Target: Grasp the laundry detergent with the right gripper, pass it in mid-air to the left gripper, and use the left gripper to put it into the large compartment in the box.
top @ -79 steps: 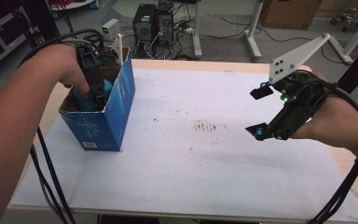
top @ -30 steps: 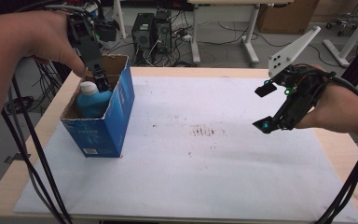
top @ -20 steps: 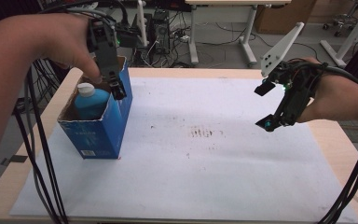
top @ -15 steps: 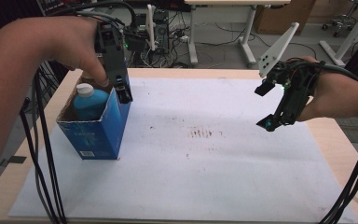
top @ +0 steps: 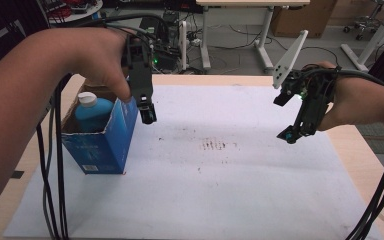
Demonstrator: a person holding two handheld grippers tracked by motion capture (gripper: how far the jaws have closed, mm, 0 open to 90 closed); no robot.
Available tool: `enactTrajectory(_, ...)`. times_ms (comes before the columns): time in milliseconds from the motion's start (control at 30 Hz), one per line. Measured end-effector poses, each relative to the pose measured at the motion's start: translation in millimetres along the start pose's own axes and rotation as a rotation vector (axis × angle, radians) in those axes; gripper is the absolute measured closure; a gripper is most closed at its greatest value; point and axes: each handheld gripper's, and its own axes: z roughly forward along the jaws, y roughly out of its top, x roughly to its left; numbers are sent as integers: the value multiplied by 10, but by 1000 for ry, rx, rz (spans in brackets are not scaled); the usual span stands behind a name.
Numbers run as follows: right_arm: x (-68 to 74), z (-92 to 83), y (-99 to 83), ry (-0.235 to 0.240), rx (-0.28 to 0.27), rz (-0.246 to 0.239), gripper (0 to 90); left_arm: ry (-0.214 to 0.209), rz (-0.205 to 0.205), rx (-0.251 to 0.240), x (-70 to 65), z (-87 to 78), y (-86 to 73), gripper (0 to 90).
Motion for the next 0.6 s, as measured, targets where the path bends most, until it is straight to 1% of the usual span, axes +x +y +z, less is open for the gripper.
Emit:
enactTrajectory(67,-45,-4,3,4,25,-5,7,-4,12,-3,-6,16,34,16)
enactTrajectory(133,-72,-8,7,4,35,-6,7,1,31,6,2,39,83,16)
enactTrajectory(233,-84,-5,6,4,40,-5,7,2,33,7,3,47,97,16)
enactTrajectory(267,-100,2,4,4,47,-7,7,4,41,6,6,65,117,16)
enactTrajectory(333,-138,43,-10,5,70,-7,6,5,50,13,11,79,137,16)
enactTrajectory(467,-164,117,-15,5,108,-16,6,13,54,24,27,114,161,16)
enactTrajectory(533,-170,145,-8,10,109,-20,6,11,52,22,29,123,166,16)
enactTrajectory(600,-176,167,10,13,117,-27,6,7,59,16,35,126,172,16)
